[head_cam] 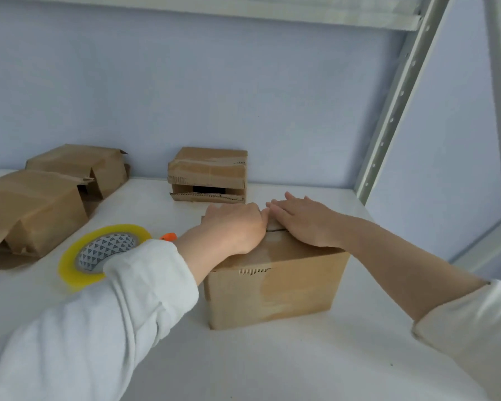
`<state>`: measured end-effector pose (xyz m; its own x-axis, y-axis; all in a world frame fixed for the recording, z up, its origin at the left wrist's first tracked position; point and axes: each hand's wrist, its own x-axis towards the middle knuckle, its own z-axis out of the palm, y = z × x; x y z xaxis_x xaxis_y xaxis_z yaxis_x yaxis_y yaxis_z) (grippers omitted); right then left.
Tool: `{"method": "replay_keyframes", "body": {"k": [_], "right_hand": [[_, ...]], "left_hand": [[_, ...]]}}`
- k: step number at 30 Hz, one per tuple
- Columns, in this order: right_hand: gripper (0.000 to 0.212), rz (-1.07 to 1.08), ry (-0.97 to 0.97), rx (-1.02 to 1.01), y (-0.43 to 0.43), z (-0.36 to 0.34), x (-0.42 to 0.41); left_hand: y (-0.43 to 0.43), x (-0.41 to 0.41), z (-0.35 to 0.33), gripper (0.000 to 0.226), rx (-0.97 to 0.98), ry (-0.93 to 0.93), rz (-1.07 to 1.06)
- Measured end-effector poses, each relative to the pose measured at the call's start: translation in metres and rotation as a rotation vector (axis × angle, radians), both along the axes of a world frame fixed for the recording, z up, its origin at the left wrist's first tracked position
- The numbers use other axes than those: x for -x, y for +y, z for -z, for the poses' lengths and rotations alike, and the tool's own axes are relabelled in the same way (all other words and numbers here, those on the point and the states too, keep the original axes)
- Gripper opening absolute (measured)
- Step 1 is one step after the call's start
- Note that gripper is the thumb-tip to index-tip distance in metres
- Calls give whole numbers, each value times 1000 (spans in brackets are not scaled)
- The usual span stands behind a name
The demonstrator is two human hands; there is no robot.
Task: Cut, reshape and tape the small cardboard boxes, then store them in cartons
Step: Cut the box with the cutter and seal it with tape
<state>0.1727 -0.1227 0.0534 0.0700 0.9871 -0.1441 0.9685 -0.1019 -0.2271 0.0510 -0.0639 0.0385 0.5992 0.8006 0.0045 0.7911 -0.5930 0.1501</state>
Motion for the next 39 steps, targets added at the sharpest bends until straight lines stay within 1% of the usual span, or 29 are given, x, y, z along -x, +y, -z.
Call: {"method": "replay_keyframes", "body": {"k": [3, 5, 6, 8, 9, 10, 11, 13, 14, 15, 16, 18, 19, 21, 23, 25, 26, 27, 28, 29, 30, 31, 32, 33, 34, 35, 37, 39], "right_hand": [[49, 8, -108, -109, -1, 17, 1], [49, 22, -113, -112, -1, 22, 1], [49, 40, -100, -111, -2, 22, 0], [52, 136, -20, -188, -4, 17, -3], [56, 225, 56, -259, -8, 12, -5], [61, 329, 163, -311, -13, 10, -10], [66, 418, 288, -321, -20, 8, -14], [71, 523, 528, -179, -38, 6, -19], [66, 529, 635, -113, -45, 9, -19], [57, 512, 715, -112, -52, 14, -18], [47, 486, 769, -172, -57, 20, -16], [37, 428, 853, -376, -66, 32, -12], [37, 398, 870, -476, -72, 40, -10], [47, 315, 897, -626, -88, 63, -5], [59, 215, 943, -673, -103, 89, 1], [77, 139, 982, -662, -116, 111, 2], [82, 144, 1045, -631, -121, 113, 1], [81, 195, 1146, -606, -124, 111, 1], [77, 262, 1241, -599, -123, 109, -2], [75, 317, 1294, -606, -120, 107, -5], [72, 378, 1263, -607, -116, 103, -8], [66, 442, 1193, -602, -110, 99, -10], [61, 495, 1164, -589, -102, 93, -12], [59, 515, 1216, -565, -93, 89, -13], [60, 495, 1302, -517, -86, 86, -12], [64, 469, 1390, -460, -80, 86, -10], [67, 453, 1523, -400, -72, 85, -6], [66, 462, 1542, -411, -70, 87, -5]], "left_hand": [[-4, 1, 6, 39, -106, 3, 16], [-8, 2, 9, 40, -128, -31, 11], [-10, 2, 9, 39, -128, -91, -11], [-12, 6, 2, 37, -179, -319, -106], [-13, 11, -2, 39, -212, -463, -180], [-13, 19, -4, 45, -189, -574, -264], [-14, 29, -1, 53, -81, -650, -344], [-15, 46, 19, 62, 342, -763, -429], [-17, 52, 30, 62, 548, -831, -422], [-20, 56, 38, 60, 658, -906, -386], [-23, 60, 43, 58, 664, -966, -327], [-30, 65, 44, 62, 563, -1065, -157], [-35, 68, 43, 62, 512, -1085, -85], [-47, 75, 45, 65, 446, -1082, 34], [-58, 83, 64, 71, 481, -1030, 110], [-66, 95, 84, 72, 595, -1018, 117], [-63, 97, 89, 71, 626, -1050, 127], [-60, 100, 91, 74, 675, -1084, 114], [-53, 100, 91, 87, 696, -1141, 64], [-46, 97, 87, 104, 709, -1210, -31], [-40, 93, 83, 112, 726, -1287, -103], [-40, 88, 73, 105, 758, -1352, -123], [-39, 82, 66, 89, 793, -1416, -128], [-39, 77, 61, 70, 839, -1461, -159], [-37, 71, 59, 57, 913, -1491, -193], [-38, 68, 61, 51, 970, -1485, -208], [-35, 59, 63, 50, 1017, -1485, -236], [-33, 56, 66, 50, 1017, -1512, -297]]}}
